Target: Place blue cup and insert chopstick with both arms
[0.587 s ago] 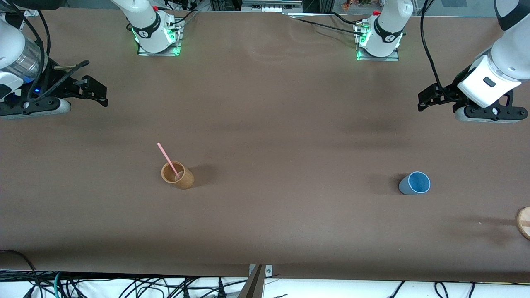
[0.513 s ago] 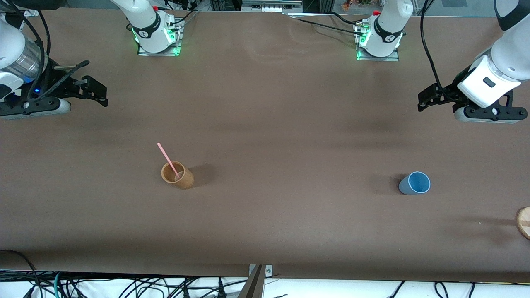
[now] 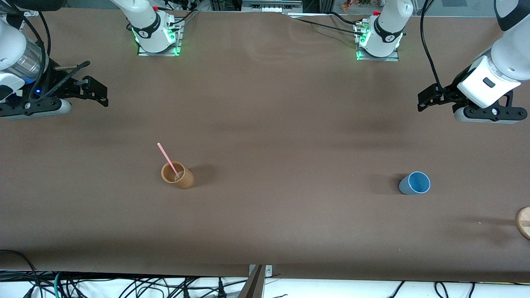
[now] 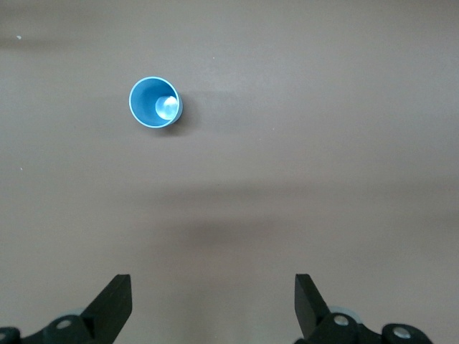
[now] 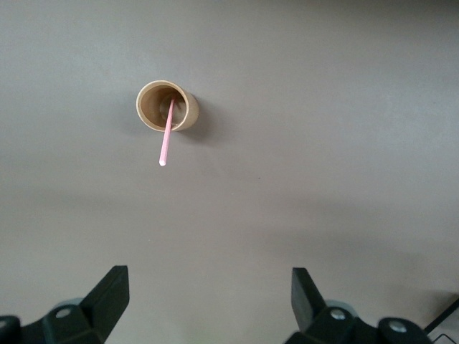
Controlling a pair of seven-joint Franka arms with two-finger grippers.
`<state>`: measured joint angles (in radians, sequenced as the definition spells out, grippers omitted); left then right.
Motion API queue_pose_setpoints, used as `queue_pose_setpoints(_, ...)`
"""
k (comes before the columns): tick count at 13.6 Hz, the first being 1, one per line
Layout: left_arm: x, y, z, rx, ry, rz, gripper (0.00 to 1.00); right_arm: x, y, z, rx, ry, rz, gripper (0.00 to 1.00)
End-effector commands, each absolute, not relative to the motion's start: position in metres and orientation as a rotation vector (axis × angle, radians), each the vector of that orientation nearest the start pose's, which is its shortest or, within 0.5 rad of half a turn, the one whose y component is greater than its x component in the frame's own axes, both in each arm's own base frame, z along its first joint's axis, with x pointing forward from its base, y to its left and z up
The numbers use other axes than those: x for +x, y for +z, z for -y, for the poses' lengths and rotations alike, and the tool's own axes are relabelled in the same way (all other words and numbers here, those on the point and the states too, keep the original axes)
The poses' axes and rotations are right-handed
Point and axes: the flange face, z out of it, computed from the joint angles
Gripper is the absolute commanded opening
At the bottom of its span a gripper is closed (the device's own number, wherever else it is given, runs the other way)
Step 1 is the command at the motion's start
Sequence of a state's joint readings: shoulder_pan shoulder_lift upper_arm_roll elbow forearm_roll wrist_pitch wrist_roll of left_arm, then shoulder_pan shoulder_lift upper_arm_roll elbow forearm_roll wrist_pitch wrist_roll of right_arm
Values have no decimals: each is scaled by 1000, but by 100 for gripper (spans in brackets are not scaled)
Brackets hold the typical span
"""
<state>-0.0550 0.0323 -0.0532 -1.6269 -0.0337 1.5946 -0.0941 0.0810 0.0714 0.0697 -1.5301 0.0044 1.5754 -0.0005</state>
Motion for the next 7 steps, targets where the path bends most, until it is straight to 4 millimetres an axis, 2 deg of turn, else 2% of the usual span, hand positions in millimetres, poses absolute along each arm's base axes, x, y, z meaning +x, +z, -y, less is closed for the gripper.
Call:
queue_pose_setpoints(1, 563, 587, 64, -3142, 109, -12, 100, 569, 600, -86, -3101, 43, 283, 100)
queue_pose_setpoints(7, 564, 584, 65, -3143, 119, -7, 100, 567, 573, -96, -3100, 110, 291, 100)
